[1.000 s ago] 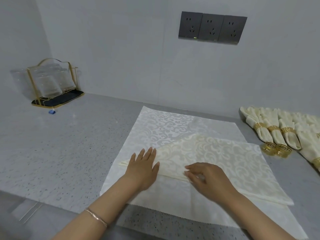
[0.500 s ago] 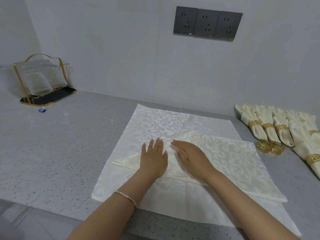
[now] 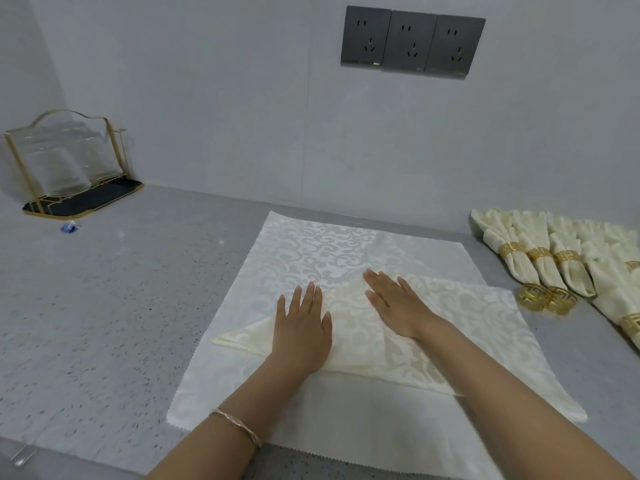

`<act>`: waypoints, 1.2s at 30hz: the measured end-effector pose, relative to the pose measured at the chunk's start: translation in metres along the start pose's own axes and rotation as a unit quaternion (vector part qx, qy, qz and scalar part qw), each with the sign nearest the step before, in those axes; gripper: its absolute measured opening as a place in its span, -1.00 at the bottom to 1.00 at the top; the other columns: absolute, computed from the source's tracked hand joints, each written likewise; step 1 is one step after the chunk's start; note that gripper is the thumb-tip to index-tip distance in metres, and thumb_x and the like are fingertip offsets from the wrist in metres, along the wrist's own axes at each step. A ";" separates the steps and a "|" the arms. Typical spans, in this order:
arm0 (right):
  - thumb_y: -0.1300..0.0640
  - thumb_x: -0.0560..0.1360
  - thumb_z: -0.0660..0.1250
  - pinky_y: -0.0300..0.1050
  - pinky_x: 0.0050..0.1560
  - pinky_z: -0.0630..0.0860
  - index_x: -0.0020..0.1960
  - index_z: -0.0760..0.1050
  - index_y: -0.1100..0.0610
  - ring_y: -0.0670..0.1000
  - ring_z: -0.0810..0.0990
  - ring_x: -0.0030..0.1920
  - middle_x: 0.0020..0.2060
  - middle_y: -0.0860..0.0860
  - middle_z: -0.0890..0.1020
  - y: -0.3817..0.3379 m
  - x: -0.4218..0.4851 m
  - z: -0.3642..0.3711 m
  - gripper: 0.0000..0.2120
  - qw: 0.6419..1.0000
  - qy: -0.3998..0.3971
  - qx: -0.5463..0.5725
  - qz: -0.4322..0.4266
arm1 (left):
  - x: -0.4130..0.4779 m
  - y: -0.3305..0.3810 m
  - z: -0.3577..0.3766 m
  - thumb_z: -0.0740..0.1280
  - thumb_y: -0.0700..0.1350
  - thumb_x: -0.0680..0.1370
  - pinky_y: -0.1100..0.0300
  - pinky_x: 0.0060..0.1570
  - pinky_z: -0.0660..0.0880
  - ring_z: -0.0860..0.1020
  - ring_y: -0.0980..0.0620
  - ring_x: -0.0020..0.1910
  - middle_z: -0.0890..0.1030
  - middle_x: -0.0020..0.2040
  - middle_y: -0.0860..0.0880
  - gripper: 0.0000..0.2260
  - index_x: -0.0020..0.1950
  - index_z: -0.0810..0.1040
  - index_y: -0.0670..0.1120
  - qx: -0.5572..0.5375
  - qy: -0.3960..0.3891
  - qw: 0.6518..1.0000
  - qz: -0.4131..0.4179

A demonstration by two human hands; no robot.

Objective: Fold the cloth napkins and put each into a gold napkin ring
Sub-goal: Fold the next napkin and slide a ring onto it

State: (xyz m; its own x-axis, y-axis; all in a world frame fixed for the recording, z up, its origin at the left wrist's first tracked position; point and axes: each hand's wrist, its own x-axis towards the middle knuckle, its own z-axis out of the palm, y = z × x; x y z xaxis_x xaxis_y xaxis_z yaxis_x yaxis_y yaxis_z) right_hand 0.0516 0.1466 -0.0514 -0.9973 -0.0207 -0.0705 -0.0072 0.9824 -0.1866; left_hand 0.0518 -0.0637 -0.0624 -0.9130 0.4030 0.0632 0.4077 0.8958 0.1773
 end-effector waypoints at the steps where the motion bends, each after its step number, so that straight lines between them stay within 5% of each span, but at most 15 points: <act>1: -0.04 0.66 -0.18 -0.09 0.50 -0.26 0.56 -0.14 0.01 -0.11 -0.16 0.53 0.54 -0.11 -0.09 0.004 0.002 -0.002 -0.51 1.000 0.001 -0.003 0.008 | 0.000 0.000 0.000 -0.16 0.03 0.67 -0.03 0.50 -0.22 -0.18 0.00 0.55 -0.17 0.58 0.01 -0.51 0.57 -0.18 -0.08 0.001 0.000 1.000 0.000; 7: -0.05 0.66 -0.13 -0.02 0.49 -0.17 0.55 -0.01 0.04 -0.06 -0.05 0.53 0.55 -0.05 0.01 0.028 0.003 -0.021 -0.52 0.996 0.038 0.069 0.045 | 0.000 0.000 -0.005 -0.15 0.06 0.67 -0.02 0.50 -0.24 -0.20 -0.02 0.55 -0.18 0.58 0.00 -0.49 0.57 -0.20 -0.09 -0.005 -0.020 1.000 0.005; 10: -0.01 0.64 0.07 0.02 0.50 -0.05 0.52 0.11 0.05 0.02 0.08 0.52 0.52 -0.01 0.13 0.066 -0.011 -0.043 -0.52 0.989 0.087 0.075 0.090 | 0.001 0.008 -0.005 -0.13 0.13 0.66 -0.03 0.50 -0.26 -0.23 -0.02 0.54 -0.21 0.57 0.00 -0.45 0.57 -0.21 -0.07 -0.012 -0.014 0.999 0.027; 14: -0.07 0.52 0.31 0.00 0.43 0.18 0.47 0.22 0.05 0.07 0.25 0.45 0.46 0.03 0.26 0.118 -0.029 -0.064 -0.41 0.983 0.031 0.044 0.173 | 0.001 0.032 0.001 -0.15 0.22 0.63 -0.03 0.49 -0.30 -0.24 -0.01 0.54 -0.19 0.57 0.00 -0.40 0.57 -0.18 -0.05 -0.023 -0.017 0.997 0.066; 19: -0.24 0.37 0.41 -0.05 0.29 0.37 0.32 0.37 0.05 0.04 0.43 0.23 0.26 0.04 0.43 0.139 -0.025 -0.071 -0.36 0.977 -0.013 0.078 0.198 | 0.001 0.058 0.012 -0.46 0.35 0.28 -0.04 0.47 -0.33 -0.25 -0.02 0.54 -0.20 0.57 0.02 -0.08 0.57 -0.18 -0.04 -0.026 -0.037 0.997 0.068; 22: -0.31 0.31 0.42 -0.05 0.28 0.38 0.23 0.36 0.00 0.03 0.43 0.21 0.24 0.02 0.44 0.141 -0.021 -0.076 -0.37 0.971 -0.034 0.080 0.221 | 0.001 0.062 0.013 -0.43 0.40 0.29 -0.07 0.48 -0.31 -0.26 -0.03 0.54 -0.20 0.57 0.02 -0.08 0.57 -0.20 -0.05 -0.012 -0.037 0.998 0.055; 27: -0.44 0.34 0.28 0.02 0.46 0.14 0.51 0.15 0.08 0.11 0.10 0.50 0.50 0.04 0.18 0.140 -0.021 -0.085 -0.07 0.961 -0.081 0.020 0.264 | 0.000 0.062 0.013 -0.11 0.33 0.57 -0.08 0.49 -0.28 -0.26 -0.02 0.54 -0.19 0.58 0.02 -0.29 0.57 -0.18 -0.05 -0.009 -0.033 0.998 0.048; 31: -0.25 0.42 0.34 -0.05 0.39 0.22 0.47 0.25 0.06 0.09 0.24 0.44 0.45 0.01 0.29 0.137 -0.037 -0.096 -0.27 0.966 -0.033 -0.044 0.253 | -0.001 0.062 0.013 -0.10 0.30 0.59 -0.08 0.49 -0.28 -0.25 -0.03 0.54 -0.19 0.58 0.02 -0.36 0.57 -0.17 0.04 -0.018 -0.027 0.998 0.053; 34: 0.06 0.42 0.40 -0.16 -0.17 0.42 0.22 0.51 0.14 0.06 0.51 -0.03 0.01 0.05 0.55 0.136 -0.059 -0.107 -0.61 0.968 0.060 -0.005 0.244 | -0.001 0.063 0.011 -0.10 0.26 0.61 -0.08 0.48 -0.29 -0.25 -0.04 0.54 -0.18 0.58 0.02 -0.42 0.57 -0.16 0.10 -0.021 -0.029 0.998 0.058; 36: 0.12 0.42 0.43 -0.10 -0.27 0.39 -0.05 0.57 0.24 0.07 0.52 -0.23 -0.24 0.05 0.54 0.127 -0.075 -0.106 -0.80 0.961 0.160 0.056 0.218 | 0.000 0.063 0.010 -0.10 0.24 0.62 -0.08 0.48 -0.29 -0.25 -0.05 0.54 -0.18 0.58 0.02 -0.44 0.57 -0.16 0.10 -0.017 -0.034 0.998 0.059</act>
State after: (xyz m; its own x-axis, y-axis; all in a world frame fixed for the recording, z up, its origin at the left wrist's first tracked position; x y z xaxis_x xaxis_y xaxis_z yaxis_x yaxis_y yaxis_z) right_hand 0.1175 0.2922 0.0338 -0.8755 0.4635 0.1364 0.4056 0.8585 -0.3137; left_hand 0.0780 -0.0057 -0.0615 -0.8548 0.5186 0.0195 0.5110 0.8344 0.2067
